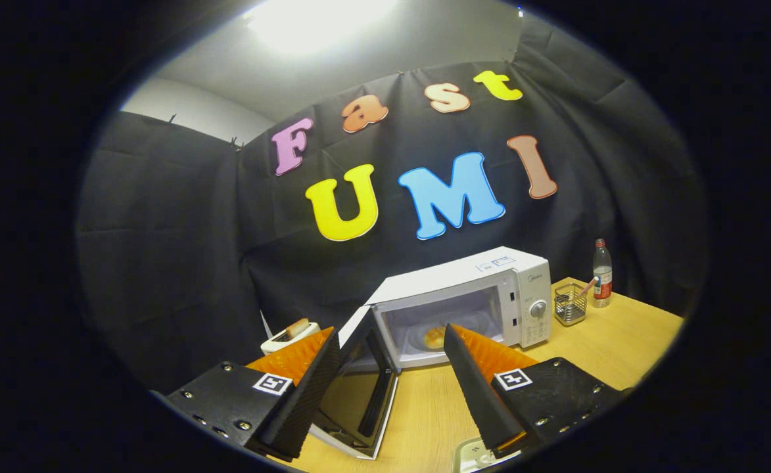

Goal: Open the microwave, put the food inside, and close the microwave door.

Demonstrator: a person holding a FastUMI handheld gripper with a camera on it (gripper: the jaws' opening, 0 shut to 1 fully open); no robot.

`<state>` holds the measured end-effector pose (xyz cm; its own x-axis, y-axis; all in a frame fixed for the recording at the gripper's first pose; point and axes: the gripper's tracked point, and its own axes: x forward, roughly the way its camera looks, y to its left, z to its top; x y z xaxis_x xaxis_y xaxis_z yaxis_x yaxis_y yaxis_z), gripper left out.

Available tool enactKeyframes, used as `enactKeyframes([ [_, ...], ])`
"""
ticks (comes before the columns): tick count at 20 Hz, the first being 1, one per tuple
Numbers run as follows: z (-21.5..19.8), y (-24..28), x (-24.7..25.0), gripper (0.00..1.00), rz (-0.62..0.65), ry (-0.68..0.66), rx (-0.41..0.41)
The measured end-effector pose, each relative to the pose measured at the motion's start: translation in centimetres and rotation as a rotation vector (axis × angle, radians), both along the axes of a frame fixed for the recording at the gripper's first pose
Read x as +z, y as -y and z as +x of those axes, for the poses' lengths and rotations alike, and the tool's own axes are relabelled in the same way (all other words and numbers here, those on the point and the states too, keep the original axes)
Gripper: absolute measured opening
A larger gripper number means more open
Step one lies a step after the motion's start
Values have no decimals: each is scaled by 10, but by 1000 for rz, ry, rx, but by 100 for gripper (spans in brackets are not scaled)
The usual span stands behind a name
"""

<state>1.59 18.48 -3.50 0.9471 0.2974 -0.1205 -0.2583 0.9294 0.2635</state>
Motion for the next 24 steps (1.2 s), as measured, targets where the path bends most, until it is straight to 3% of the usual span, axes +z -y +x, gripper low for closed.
enactKeyframes([
  [5, -37, -36, 4, 96, -70, 20, 94],
  [11, -71, -82, -1, 83, -138, 41, 207],
  [12, -77, -90, -4, 69, -146, 39, 227],
  [14, -84, -108, -15, 68, -164, 30, 270],
  [15, -89, -118, -23, 63, -171, 28, 307],
  [16, -92, -127, -32, 28, -189, 20, 332],
  [17, -96, -135, -41, 18, -210, 12, 362],
  [19, -103, -147, -65, 17, -276, -12, 403],
  [20, -107, -167, -72, 9, -271, -5, 484],
  [21, -112, -168, -80, 2, -288, -17, 497],
  [24, -111, -173, -102, 1, -318, -56, 498],
])
